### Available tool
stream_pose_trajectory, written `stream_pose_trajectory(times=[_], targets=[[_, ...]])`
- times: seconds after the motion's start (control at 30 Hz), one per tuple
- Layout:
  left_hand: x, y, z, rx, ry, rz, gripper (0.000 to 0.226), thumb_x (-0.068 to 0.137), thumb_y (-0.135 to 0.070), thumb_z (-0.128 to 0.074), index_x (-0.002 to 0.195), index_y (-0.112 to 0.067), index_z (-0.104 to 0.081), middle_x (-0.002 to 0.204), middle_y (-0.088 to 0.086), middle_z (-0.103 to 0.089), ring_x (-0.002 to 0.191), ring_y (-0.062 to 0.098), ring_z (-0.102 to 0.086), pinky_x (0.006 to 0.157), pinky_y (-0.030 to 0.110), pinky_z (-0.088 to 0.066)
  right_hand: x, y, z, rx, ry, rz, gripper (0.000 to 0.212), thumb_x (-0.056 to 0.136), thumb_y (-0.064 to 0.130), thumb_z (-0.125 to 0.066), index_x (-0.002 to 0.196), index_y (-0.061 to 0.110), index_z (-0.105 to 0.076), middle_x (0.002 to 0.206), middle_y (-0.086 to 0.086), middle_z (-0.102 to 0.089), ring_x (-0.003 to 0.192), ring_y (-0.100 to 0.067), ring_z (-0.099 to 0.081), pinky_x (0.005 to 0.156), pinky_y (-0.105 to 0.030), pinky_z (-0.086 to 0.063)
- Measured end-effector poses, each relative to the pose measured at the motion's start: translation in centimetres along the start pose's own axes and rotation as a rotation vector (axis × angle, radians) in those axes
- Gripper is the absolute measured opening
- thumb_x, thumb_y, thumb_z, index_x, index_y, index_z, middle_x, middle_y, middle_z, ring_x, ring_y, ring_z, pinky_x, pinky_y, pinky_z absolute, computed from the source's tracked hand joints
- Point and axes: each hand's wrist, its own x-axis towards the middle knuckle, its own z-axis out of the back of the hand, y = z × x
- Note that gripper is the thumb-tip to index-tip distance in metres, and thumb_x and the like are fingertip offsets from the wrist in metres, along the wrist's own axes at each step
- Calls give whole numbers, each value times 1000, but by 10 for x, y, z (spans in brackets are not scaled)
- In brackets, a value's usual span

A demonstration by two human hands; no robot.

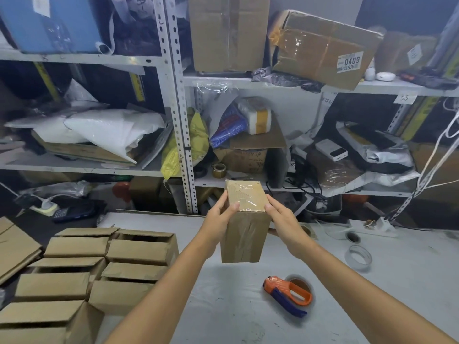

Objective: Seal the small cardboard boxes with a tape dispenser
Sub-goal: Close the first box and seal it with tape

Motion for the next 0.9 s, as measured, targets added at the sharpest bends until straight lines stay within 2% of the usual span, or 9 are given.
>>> stream_pose_trajectory(times=[0.1, 0.2, 0.3, 0.47, 0.6, 0.67, 0.77, 0.87, 0.9], targets=[[0, 4, -6, 9, -48, -16, 60, 98, -41, -55, 153, -39, -30, 145, -11, -49, 131, 13, -45, 110, 36, -36, -3, -4, -9, -15, -4, 23, 45, 106, 34, -38, 151, 33, -33, 131, 20, -48, 95, 9, -50, 72, -7, -45], [0, 7, -9, 18, -78, -39, 58, 99, -36, -55, 152, -35, -31, 140, -9, -54, 124, 10, -51, 96, 27, -42, -2, -9, -17, -14, -10, 43, 50, 104, 37, -42, 153, 33, -31, 142, 14, -48, 118, -3, -48, 97, -24, -42], [-1, 8, -10, 15, -110, -43, 58, 95, -39, -61, 147, -35, -36, 132, -10, -59, 117, 8, -55, 91, 24, -47, -1, -11, -21, -19, 22, 60, 53, 102, 40, -46, 153, 34, -30, 138, 18, -51, 129, -9, -50, 103, -29, -45], [3, 10, -3, -20, -136, 13, 55, 98, -40, -55, 149, -34, -36, 135, -9, -59, 124, 14, -54, 109, 44, -43, -3, -9, -16, -77, 97, 90, 63, 100, 43, -48, 155, 38, -18, 141, 27, -35, 127, 0, -38, 101, -23, -37], [-3, 2, -11, 27, -77, 59, 68, 99, -43, -52, 157, -32, -18, 150, -7, -45, 139, 19, -40, 116, 43, -32, -5, -17, -19, -79, 126, 103, 66, 102, 45, -39, 155, 39, 0, 145, 26, -27, 134, 2, -26, 108, -24, -26], [-5, 1, -11, 80, -17, 79, 86, 95, -48, -56, 158, -31, -1, 157, -5, -34, 144, 21, -31, 115, 42, -28, -3, -24, -17, -83, 97, 103, 67, 101, 47, -40, 156, 37, -4, 151, 21, -27, 138, 0, -25, 110, -25, -25], [-6, 9, -6, 157, 62, 67, 104, 85, -51, -69, 157, -36, 5, 157, -10, -28, 145, 18, -28, 116, 39, -27, 1, -24, -8, -70, 18, 65, 63, 101, 50, -39, 157, 33, -17, 154, 15, -30, 137, -2, -28, 104, -22, -32], [-6, 16, -4, 190, 46, 21, 93, 86, -56, -66, 155, -45, -5, 159, -9, -29, 143, 16, -33, 117, 41, -32, 1, -17, -5, -47, 9, -24, 59, 101, 51, -37, 155, 29, -25, 149, 10, -36, 127, -11, -42, 82, -21, -50], [-6, 16, -4, 195, 48, 14, 90, 87, -58, -63, 155, -45, -6, 159, -9, -30, 144, 16, -33, 116, 40, -32, 2, -18, -5, -71, 8, -37, 59, 101, 50, -37, 155, 28, -26, 151, 7, -36, 130, -15, -43, 86, -25, -50]])
